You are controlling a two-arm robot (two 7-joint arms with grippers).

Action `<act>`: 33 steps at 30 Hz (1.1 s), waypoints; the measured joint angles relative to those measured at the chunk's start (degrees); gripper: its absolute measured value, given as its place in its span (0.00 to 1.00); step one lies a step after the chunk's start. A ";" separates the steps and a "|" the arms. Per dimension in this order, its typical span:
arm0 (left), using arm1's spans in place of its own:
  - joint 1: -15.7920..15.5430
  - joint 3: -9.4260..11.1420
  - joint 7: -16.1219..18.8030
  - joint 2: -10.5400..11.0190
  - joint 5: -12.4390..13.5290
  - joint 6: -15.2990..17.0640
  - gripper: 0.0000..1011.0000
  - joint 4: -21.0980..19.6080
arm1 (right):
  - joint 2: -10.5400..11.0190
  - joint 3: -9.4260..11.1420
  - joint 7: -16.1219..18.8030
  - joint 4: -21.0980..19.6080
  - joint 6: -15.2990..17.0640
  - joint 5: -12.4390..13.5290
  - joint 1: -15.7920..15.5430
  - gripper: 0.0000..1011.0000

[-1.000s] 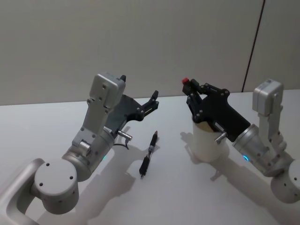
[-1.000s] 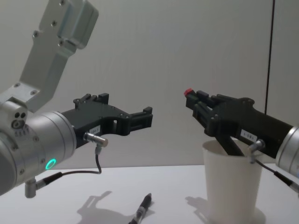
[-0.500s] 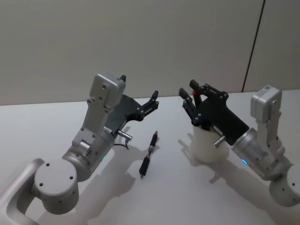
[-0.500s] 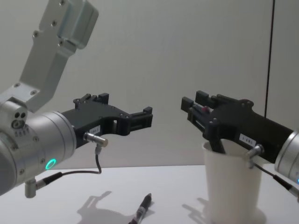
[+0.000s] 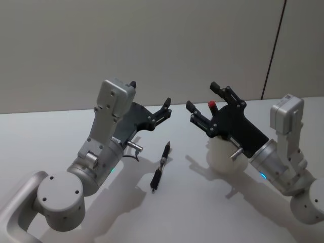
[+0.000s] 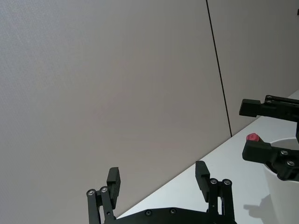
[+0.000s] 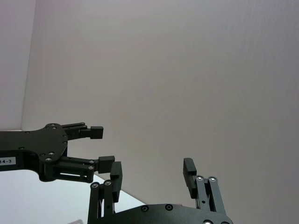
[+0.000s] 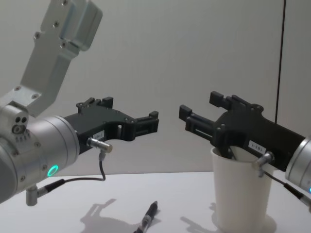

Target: Place the pen into the pen holder.

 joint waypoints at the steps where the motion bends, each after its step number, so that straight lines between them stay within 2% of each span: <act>1: 0.00 0.00 0.00 0.00 0.00 0.00 0.99 0.00 | 0.00 0.00 0.00 0.00 0.00 0.00 -0.01 0.78; 6: 0.00 0.00 0.00 0.00 0.00 0.00 0.99 0.00 | 0.34 0.30 0.35 -0.89 0.54 0.74 -0.07 0.92; 9: 0.00 0.00 0.00 0.00 0.00 0.00 0.99 0.00 | 0.86 0.84 1.10 -2.38 1.60 2.17 -0.11 0.99; 11: 0.00 0.00 0.00 0.00 0.00 0.00 0.99 0.00 | 1.21 1.19 1.45 -3.26 2.31 3.08 -0.13 0.99; 16: 0.00 0.00 0.00 0.00 0.00 0.00 0.99 0.00 | 3.33 3.21 3.35 -7.30 5.69 7.36 -0.10 0.99; 22: 0.00 0.00 0.00 0.00 0.00 0.00 0.99 0.00 | 6.80 6.35 5.69 -11.36 10.99 13.02 0.25 0.99; 33: 0.00 0.00 0.00 0.00 0.00 0.00 0.99 0.00 | 10.39 9.40 8.02 -14.48 16.92 18.26 0.83 0.99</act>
